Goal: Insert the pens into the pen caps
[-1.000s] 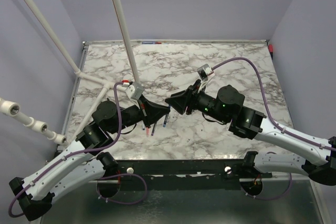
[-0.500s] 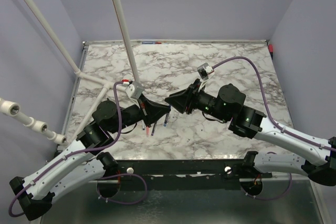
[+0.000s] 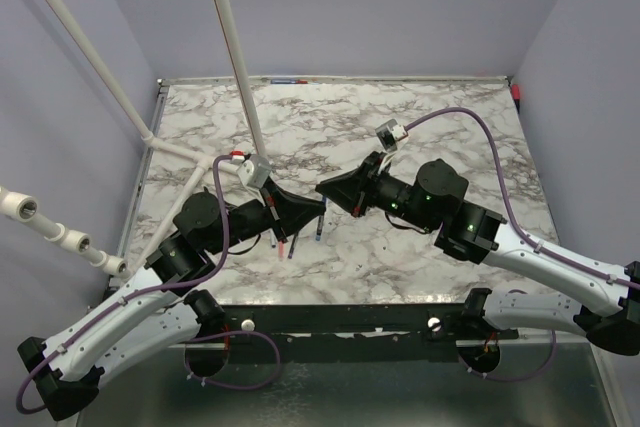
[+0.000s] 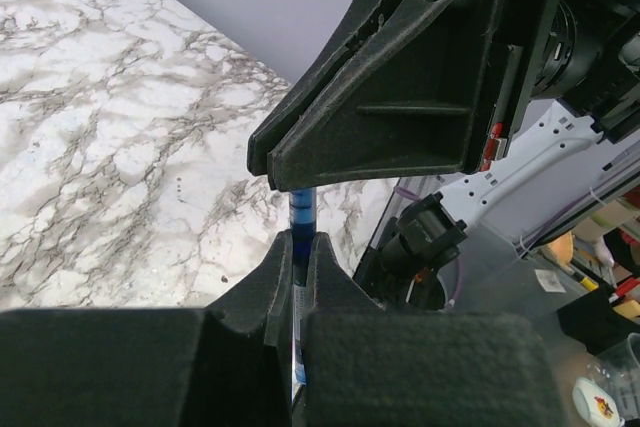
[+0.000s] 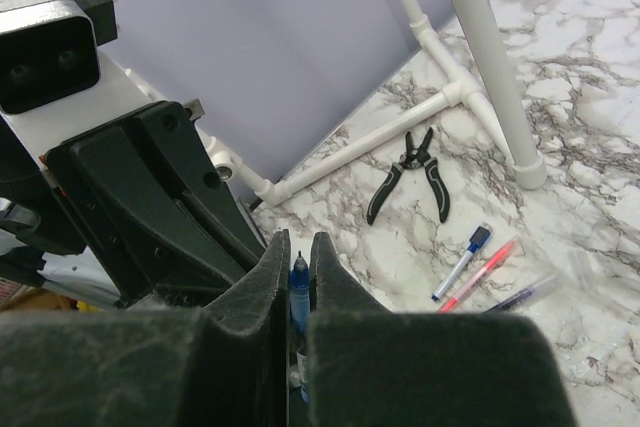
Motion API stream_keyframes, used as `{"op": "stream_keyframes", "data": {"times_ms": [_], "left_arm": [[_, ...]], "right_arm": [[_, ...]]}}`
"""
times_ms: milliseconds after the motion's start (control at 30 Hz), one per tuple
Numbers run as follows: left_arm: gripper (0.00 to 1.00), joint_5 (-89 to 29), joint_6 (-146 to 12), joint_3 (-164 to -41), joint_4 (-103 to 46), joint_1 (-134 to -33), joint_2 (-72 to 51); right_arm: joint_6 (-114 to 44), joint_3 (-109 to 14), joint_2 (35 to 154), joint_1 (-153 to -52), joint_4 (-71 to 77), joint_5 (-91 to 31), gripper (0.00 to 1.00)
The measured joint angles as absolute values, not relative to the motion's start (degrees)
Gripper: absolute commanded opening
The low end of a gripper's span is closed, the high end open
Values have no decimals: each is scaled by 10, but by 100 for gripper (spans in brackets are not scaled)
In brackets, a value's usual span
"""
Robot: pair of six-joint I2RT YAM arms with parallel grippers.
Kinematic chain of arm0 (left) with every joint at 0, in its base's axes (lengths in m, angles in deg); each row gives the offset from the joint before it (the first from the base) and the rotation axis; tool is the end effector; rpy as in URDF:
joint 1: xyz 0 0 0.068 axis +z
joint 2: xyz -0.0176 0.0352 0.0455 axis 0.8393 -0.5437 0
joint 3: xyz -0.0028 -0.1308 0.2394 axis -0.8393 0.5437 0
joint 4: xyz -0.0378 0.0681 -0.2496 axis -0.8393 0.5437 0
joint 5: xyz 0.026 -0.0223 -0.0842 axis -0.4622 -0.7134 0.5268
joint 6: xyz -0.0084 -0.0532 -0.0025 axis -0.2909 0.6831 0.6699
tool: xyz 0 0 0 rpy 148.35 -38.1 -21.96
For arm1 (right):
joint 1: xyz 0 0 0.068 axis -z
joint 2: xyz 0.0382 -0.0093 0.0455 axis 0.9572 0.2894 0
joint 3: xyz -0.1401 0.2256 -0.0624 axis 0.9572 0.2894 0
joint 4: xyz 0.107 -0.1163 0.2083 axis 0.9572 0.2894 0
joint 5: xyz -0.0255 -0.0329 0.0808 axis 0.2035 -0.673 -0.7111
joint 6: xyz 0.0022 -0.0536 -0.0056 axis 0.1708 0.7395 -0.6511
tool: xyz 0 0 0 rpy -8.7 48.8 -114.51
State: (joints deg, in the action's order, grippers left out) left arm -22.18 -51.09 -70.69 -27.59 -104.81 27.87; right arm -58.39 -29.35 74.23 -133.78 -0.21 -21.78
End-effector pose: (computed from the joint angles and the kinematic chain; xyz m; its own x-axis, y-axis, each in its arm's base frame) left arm 0.0997 -0.1242 0.3546 -0.3679 -0.2559 -0.8940 0.8173 0.3695 -0.4421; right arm 0.1218 0.2155 0.3906 -0.4387 0.2514 -0.8628 -0.7487 0.4288 0.5056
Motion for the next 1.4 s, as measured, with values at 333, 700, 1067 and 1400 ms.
{"op": "stream_keyframes", "data": {"times_ms": [333,700,1067,1400], "left_arm": [[37,-222,-502,-707,-280,-1048,279],[41,-217,-500,-707,-279,-1048,264],[30,-185,-490,-707,-280,-1048,241],[0,-165,-488,-707,-281,-1049,238]], "right_arm": [[-585,-293,742,-1336,-6,-225,0],[-584,-293,736,-1336,-6,-236,0],[-575,-293,736,-1336,-5,-242,1],[-565,-293,741,-1336,-5,-242,1]]}}
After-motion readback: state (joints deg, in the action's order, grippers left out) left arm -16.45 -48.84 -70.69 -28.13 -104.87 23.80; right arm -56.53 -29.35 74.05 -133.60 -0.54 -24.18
